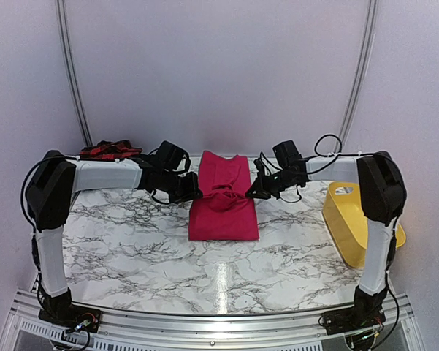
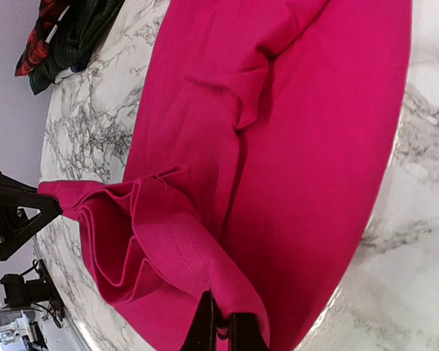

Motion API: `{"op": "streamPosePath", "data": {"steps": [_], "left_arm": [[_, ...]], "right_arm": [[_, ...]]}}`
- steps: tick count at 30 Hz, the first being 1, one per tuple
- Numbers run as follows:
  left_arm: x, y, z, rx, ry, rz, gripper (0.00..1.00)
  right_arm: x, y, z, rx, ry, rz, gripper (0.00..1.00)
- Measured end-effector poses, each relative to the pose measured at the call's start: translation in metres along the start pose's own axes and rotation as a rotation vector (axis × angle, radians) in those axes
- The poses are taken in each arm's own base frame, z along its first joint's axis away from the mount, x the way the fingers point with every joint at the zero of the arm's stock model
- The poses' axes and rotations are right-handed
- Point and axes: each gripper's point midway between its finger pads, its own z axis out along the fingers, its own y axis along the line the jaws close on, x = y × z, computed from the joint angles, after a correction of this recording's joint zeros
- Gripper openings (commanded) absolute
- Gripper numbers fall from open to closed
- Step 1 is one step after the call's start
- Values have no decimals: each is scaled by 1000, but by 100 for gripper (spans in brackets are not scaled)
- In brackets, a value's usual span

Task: Fold and stack the mixed laundry pile
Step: Fold the rectangle-folded T-shirt at the center of the board, then smooth out the 2/3-rectangle-folded T-shirt at the center of the board.

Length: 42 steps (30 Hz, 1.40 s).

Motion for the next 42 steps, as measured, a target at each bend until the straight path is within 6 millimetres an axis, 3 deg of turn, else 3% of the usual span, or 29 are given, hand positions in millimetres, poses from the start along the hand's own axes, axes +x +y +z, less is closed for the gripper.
{"op": "streamPosePath", "data": {"steps": [7, 13, 14, 17, 20, 26, 29, 32, 37, 39, 42], "left_arm": [[-29, 11, 25, 3, -10, -15, 0], [-44, 20, 42, 3, -8, -14, 0], [-47, 20, 45, 7, -5, -13, 3], [-53, 19, 51, 18, 1, -1, 31], [-57, 19, 52, 21, 6, 14, 52], [-56, 33, 35, -7, 10, 29, 57], [-42, 39, 16, -18, 31, 35, 56], [-19, 31, 1, 8, 71, 68, 57], [48, -8, -2, 123, 188, 132, 56], [79, -20, 3, 177, 239, 139, 56], [108, -16, 9, 212, 285, 104, 53]], "right_arm": [[-33, -24, 14, -2, -16, 19, 0], [-44, -33, 23, -13, -10, 30, 2], [-46, -34, 25, -15, -10, 31, 8], [-51, -37, 29, -17, -8, 36, 26], [-54, -40, 27, -10, -8, 47, 44], [-64, -39, 1, 23, -38, 24, 48], [-51, -26, -18, 11, -35, 19, 48], [-21, -3, -25, -44, 6, 22, 48], [52, 42, 0, -169, 147, 33, 47], [86, 51, 13, -206, 218, 61, 47], [119, 45, 22, -224, 282, 107, 45]]}}
